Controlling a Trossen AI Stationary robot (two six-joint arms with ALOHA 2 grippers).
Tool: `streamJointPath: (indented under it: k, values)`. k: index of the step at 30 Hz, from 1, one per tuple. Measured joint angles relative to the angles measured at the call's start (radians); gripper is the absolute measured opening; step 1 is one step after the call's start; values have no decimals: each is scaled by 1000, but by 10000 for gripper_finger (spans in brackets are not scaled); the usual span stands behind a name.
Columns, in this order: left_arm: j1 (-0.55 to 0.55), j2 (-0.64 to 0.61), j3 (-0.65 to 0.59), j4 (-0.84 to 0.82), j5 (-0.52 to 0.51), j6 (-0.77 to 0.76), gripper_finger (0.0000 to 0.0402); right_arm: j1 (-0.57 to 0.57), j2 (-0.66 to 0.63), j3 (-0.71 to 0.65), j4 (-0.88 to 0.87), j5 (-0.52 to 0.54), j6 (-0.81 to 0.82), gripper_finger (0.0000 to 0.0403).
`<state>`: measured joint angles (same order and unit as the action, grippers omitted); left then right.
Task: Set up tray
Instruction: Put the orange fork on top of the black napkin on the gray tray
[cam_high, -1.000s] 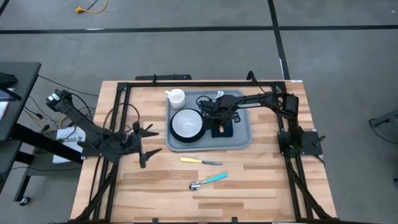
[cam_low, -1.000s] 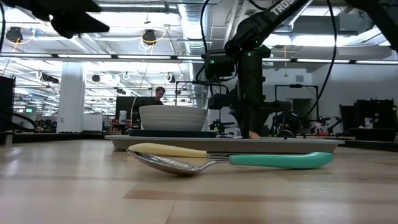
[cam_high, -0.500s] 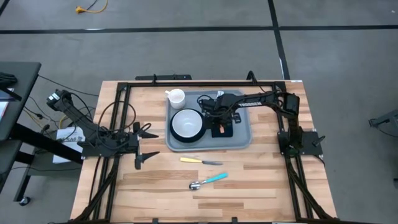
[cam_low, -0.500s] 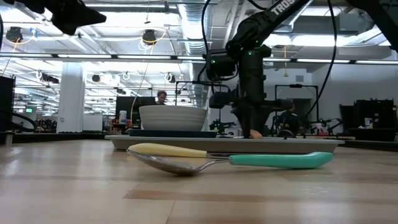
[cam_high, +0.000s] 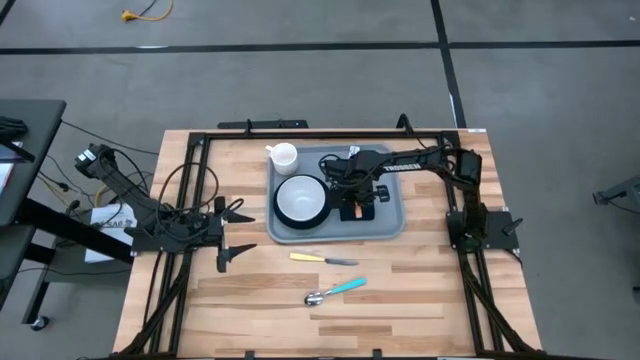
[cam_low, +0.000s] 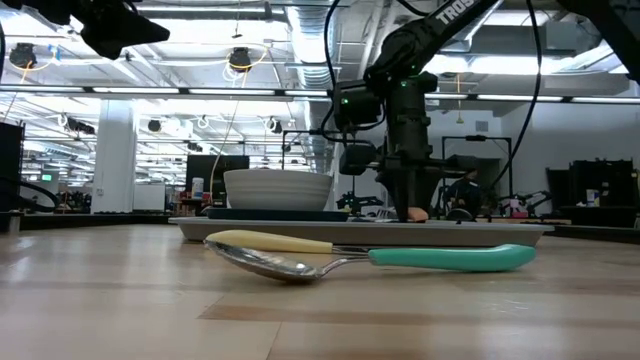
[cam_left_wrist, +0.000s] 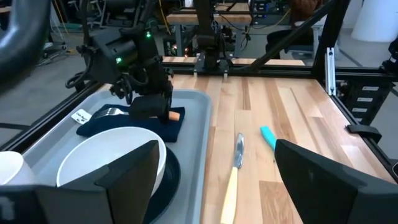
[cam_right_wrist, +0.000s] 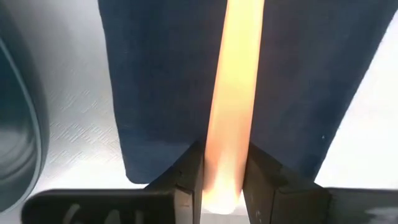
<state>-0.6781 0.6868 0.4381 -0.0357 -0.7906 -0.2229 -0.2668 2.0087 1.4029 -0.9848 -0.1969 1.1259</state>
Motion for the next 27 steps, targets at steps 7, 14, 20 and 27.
streamJointPath:
  k: [7,14,20,27]
  values:
    - [0,0,0,-2,0,-2,309,-4,0,0,-11,0,21,69]
    - [0,0,0,-6,0,-6,309,-4,0,0,-6,0,22,74]
    - [0,0,0,-15,0,-8,309,-4,0,0,-5,21,27,84]
    - [0,0,0,-19,0,-9,309,-4,0,0,-3,24,27,86]
